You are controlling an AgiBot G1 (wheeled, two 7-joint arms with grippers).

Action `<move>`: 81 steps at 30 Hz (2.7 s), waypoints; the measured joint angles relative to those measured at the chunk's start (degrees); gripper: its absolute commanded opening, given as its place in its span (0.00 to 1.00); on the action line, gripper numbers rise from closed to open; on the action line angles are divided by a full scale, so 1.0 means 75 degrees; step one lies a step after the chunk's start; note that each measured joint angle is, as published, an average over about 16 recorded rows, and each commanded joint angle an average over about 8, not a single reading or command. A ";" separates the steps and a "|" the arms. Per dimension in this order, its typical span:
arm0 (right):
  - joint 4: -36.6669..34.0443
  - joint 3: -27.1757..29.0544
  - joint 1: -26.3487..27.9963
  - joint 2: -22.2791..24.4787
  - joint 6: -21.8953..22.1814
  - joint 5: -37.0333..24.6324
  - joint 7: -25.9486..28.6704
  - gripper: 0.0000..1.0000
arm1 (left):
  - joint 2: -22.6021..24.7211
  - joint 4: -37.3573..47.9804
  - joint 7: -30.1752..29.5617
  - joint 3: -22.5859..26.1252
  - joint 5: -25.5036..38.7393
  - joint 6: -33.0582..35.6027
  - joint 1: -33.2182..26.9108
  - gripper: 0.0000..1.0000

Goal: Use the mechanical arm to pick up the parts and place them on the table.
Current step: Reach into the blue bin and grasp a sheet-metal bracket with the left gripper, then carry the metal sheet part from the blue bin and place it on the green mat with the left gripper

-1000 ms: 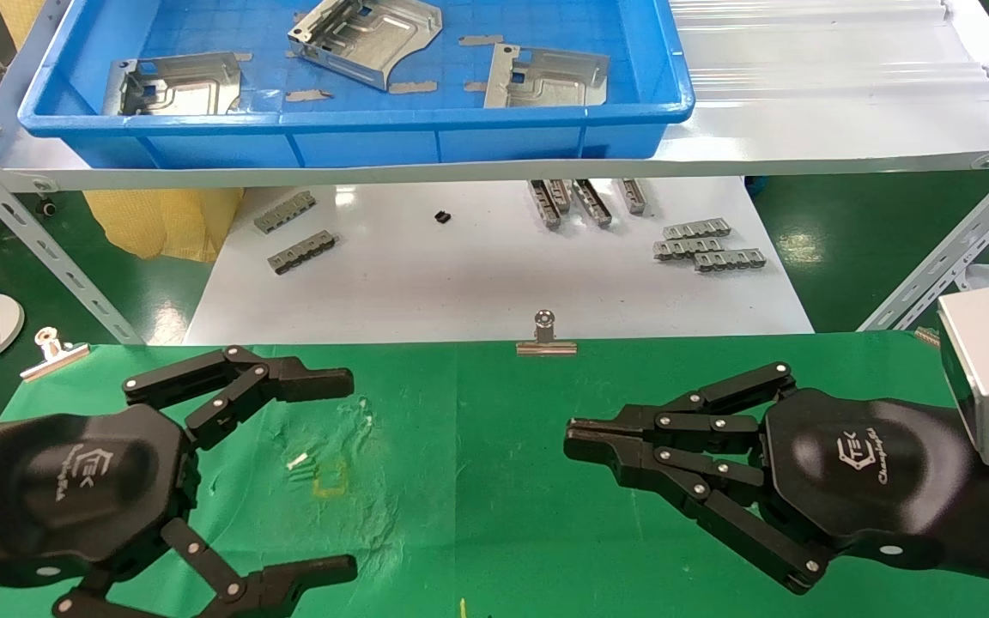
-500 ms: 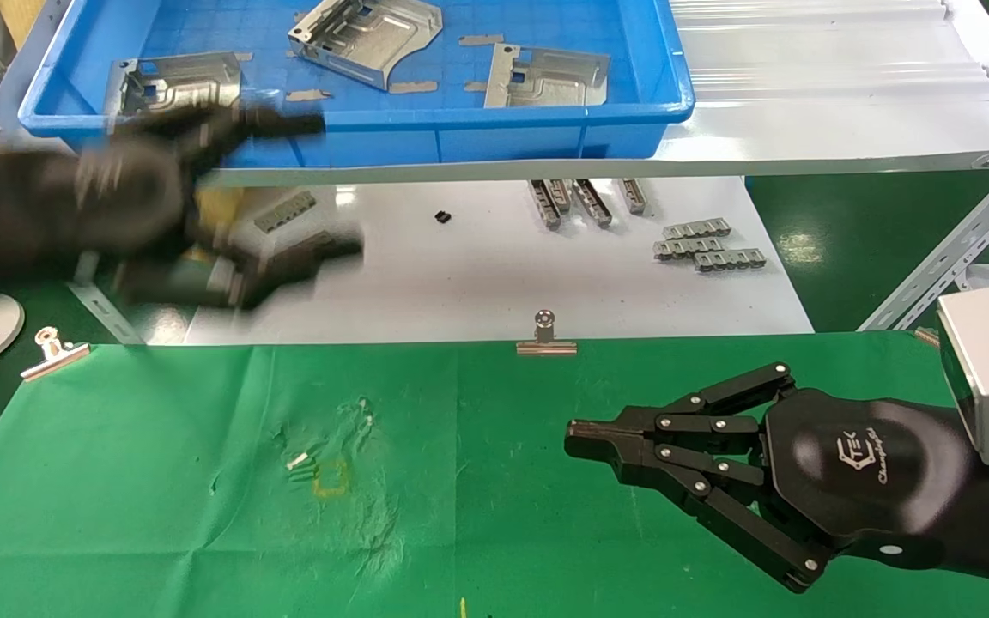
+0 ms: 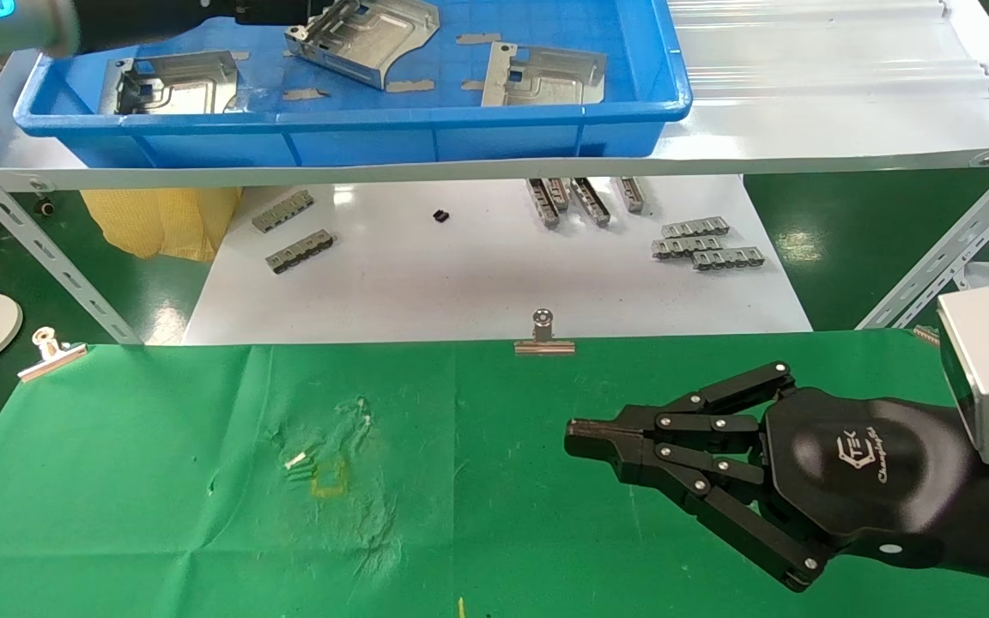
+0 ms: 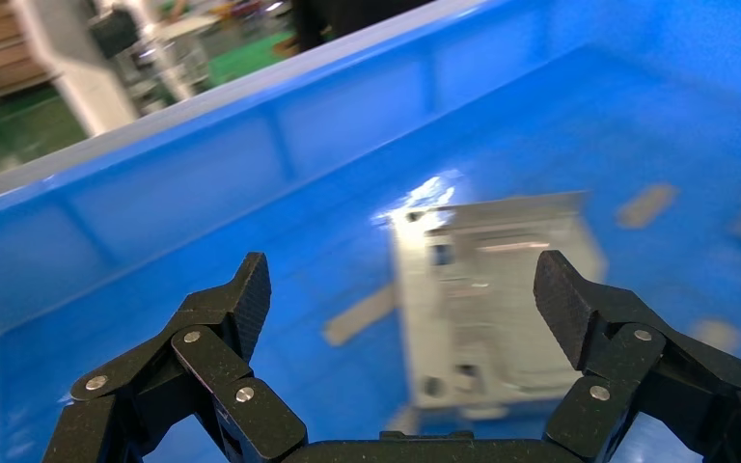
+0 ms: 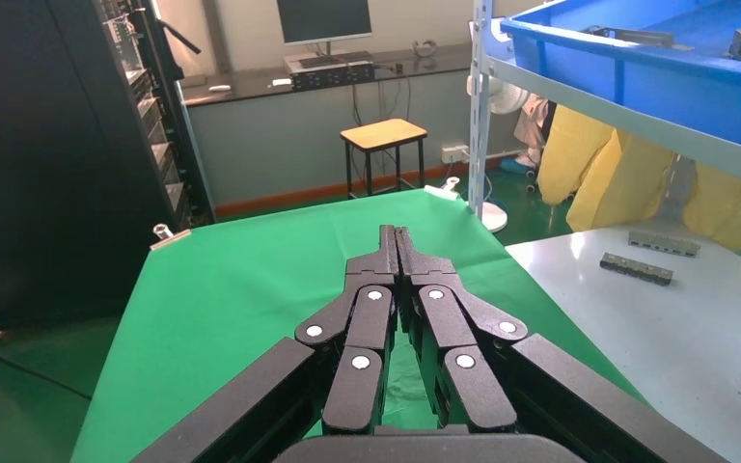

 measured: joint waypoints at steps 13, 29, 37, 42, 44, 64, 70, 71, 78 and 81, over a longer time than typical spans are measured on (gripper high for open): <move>0.0000 0.0000 0.0000 0.0000 0.0000 0.0000 0.0000 1.00 | 0.0795 0.1508 -0.0080 0.0338 0.0553 -0.0582 -0.0590 0.00; 0.0000 -0.0001 0.0000 0.0000 0.0000 0.0000 0.0000 1.00 | 0.0893 0.1660 -0.0116 0.0353 0.0574 -0.0802 -0.0587 0.00; 0.0000 -0.0001 0.0000 0.0000 0.0000 0.0000 0.0000 1.00 | 0.0892 0.1660 -0.0087 0.0272 0.0459 -0.1058 -0.0532 0.00; 0.0000 -0.0001 0.0000 0.0000 0.0000 0.0001 0.0000 1.00 | 0.0853 0.1607 -0.0037 0.0185 0.0335 -0.1156 -0.0526 0.00; 0.0000 -0.0001 0.0000 0.0000 0.0000 0.0001 0.0000 1.00 | 0.0815 0.1559 0.0008 0.0135 0.0261 -0.1120 -0.0537 0.00; 0.0000 -0.0001 0.0000 0.0000 0.0000 0.0001 -0.0001 1.00 | -0.0537 0.0481 0.1951 -0.0343 -0.0635 0.3518 -0.0604 0.00; 0.0000 -0.0001 0.0000 0.0000 0.0000 0.0001 -0.0001 1.00 | -0.1039 -0.0001 0.2835 -0.0143 -0.0707 0.4880 -0.0365 0.00; 0.0000 -0.0001 0.0000 0.0000 0.0000 0.0001 -0.0001 1.00 | -0.1129 -0.0128 0.2974 -0.0079 -0.0738 0.5031 -0.0297 0.00; 0.0000 -0.0001 0.0000 0.0001 0.0001 0.0001 -0.0001 1.00 | -0.1711 -0.1182 0.3832 0.0671 -0.0922 0.5492 0.0385 0.00; 0.0000 -0.0001 0.0000 0.0001 0.0001 0.0001 -0.0001 1.00 | -0.1857 -0.1519 0.4154 0.1093 -0.0934 0.5455 0.0741 0.00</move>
